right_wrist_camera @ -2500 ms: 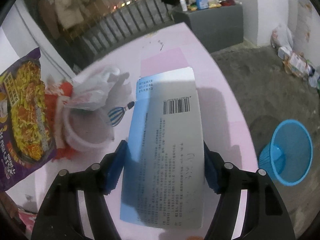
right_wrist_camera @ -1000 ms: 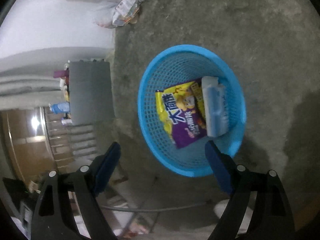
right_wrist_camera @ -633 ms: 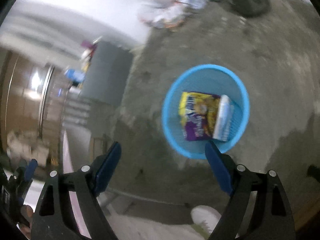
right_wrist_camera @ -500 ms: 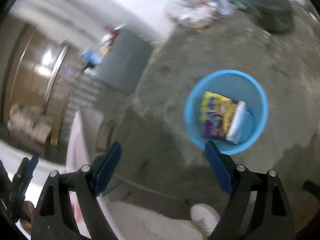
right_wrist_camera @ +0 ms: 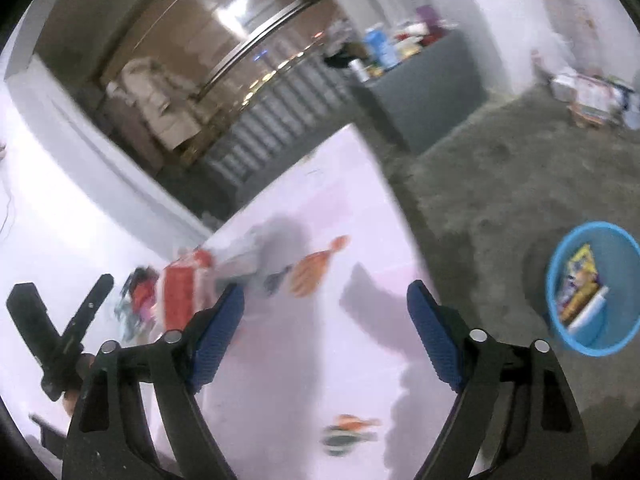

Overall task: Collect trash
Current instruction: 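Move both open tools back over the table trash, then grasp the tissue and snack bag with the left tool while the right tool grasps clear plastic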

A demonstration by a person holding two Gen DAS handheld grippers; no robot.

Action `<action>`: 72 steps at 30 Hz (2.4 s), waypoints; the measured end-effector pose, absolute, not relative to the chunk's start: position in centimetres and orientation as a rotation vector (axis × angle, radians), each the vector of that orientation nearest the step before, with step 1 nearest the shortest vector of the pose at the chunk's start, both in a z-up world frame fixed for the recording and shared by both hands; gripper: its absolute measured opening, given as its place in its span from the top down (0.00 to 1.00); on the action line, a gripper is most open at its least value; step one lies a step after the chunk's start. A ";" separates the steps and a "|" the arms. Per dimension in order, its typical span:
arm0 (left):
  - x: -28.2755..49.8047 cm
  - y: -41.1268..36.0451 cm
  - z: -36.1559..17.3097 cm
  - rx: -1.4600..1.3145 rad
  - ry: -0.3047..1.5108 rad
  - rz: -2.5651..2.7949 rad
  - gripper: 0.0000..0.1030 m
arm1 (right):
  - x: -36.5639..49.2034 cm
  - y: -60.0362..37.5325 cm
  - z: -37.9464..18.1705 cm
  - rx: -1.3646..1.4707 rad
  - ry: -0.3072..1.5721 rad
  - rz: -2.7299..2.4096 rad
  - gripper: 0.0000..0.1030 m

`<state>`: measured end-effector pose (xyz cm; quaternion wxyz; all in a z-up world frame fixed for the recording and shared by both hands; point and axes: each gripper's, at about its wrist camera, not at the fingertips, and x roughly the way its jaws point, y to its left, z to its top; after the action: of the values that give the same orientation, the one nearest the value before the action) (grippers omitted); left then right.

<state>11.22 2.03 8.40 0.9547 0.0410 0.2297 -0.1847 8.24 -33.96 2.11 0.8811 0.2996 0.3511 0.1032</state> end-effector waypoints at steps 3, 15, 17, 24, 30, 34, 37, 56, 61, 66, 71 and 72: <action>11.2 5.3 7.8 0.023 0.479 -0.358 0.40 | 9.9 -31.9 2.4 0.616 0.757 0.272 0.31; 13.6 9.3 5.7 -0.109 0.547 -0.459 0.41 | 12.4 -25.4 3.6 0.696 0.834 0.419 0.43; 14.2 9.1 5.5 -0.116 0.555 -0.473 0.43 | 13.0 -25.0 3.5 0.716 0.852 0.424 0.45; 16.4 8.9 4.2 -0.139 0.628 -0.468 0.47 | 14.7 -24.3 2.6 0.818 0.910 0.440 0.48; 17.1 8.9 2.8 -0.157 0.679 -0.462 0.50 | 16.1 -25.2 0.6 0.953 0.949 0.408 0.47; 17.3 8.4 2.2 -0.144 0.697 -0.461 0.54 | 16.7 -25.9 -0.4 1.039 0.947 0.414 0.42; 17.6 8.2 1.7 -0.135 0.720 -0.445 0.60 | 17.1 -26.1 -1.0 1.082 0.955 0.429 0.42; 16.8 8.3 1.6 -0.176 0.737 -0.474 0.77 | 16.1 -25.8 -0.2 1.179 0.926 0.562 0.92; 15.7 8.5 2.4 -0.191 0.728 -0.505 0.78 | 15.0 -25.7 1.6 1.169 0.895 0.604 0.93; 14.5 8.8 3.2 -0.224 0.730 -0.542 0.78 | 13.5 -26.1 3.1 1.161 0.865 0.623 0.94; 13.7 9.0 3.9 -0.256 0.724 -0.568 0.78 | 12.9 -26.0 4.2 1.165 0.841 0.625 0.96; 13.6 9.0 4.1 -0.265 0.723 -0.577 0.79 | 12.7 -26.1 4.4 1.163 0.834 0.624 0.96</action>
<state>13.63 9.01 4.11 0.8866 -0.1274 0.3475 -0.2773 12.67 -26.06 4.42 0.7105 0.5243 0.3758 0.2812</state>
